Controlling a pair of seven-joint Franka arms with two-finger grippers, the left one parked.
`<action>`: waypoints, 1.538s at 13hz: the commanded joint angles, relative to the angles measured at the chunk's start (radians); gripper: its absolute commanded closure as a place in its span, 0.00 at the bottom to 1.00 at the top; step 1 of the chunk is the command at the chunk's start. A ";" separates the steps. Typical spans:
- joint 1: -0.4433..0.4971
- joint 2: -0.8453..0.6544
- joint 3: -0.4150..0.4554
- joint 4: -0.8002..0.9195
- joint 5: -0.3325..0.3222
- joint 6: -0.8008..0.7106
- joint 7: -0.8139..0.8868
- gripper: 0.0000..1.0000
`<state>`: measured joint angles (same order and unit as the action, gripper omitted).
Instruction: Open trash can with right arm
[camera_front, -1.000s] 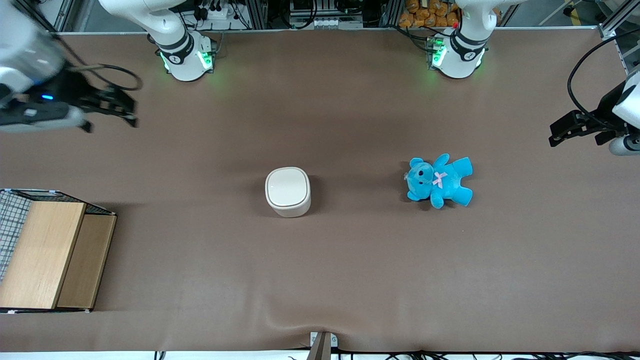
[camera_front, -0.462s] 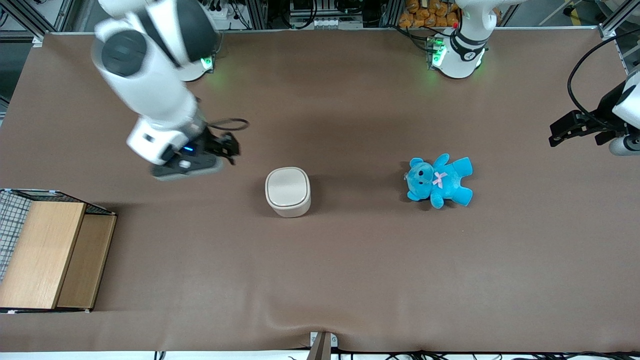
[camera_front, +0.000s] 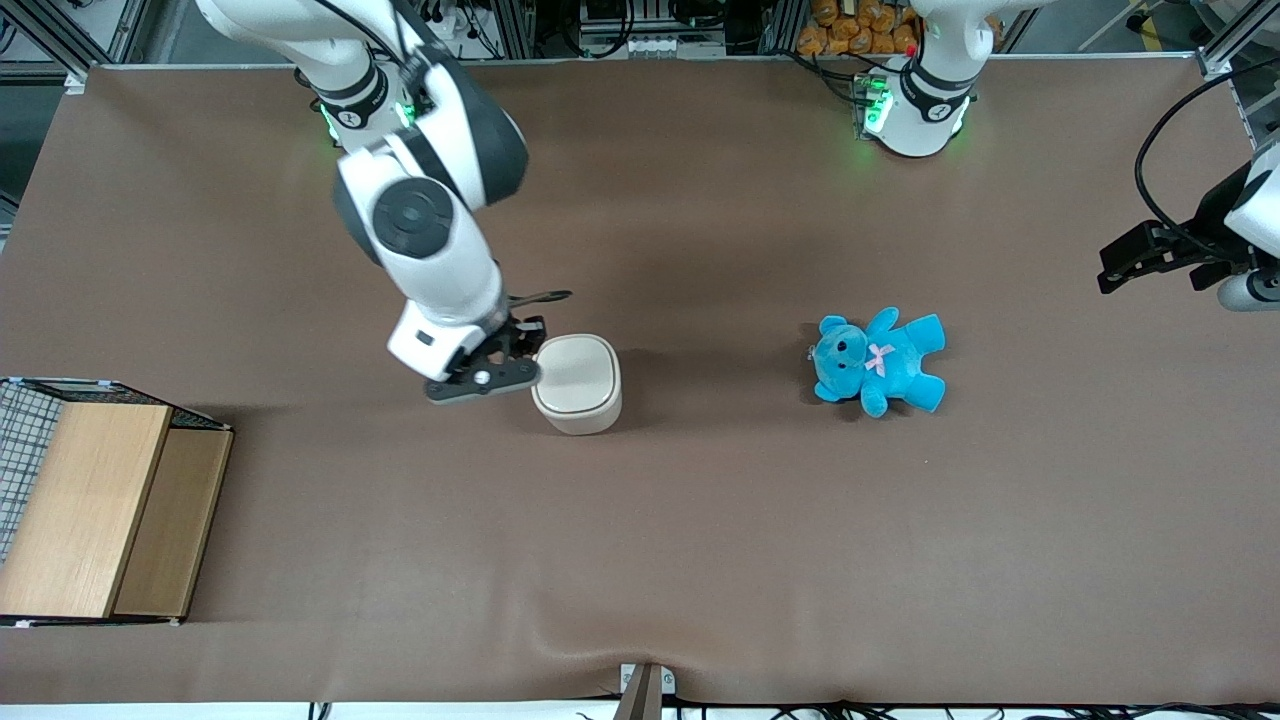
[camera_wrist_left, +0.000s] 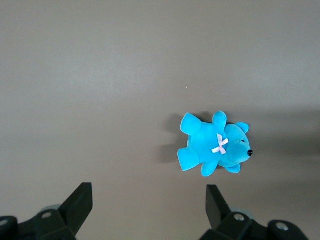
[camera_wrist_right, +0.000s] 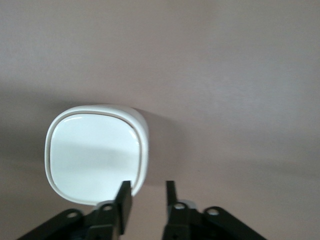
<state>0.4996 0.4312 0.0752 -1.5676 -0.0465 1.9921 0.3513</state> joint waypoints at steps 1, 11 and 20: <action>0.025 0.049 -0.002 0.024 -0.018 0.037 0.023 0.95; 0.033 0.116 -0.008 0.023 -0.019 0.068 0.023 0.96; 0.040 0.150 -0.023 0.021 -0.019 0.119 0.025 0.94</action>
<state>0.5242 0.5612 0.0646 -1.5632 -0.0490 2.1036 0.3550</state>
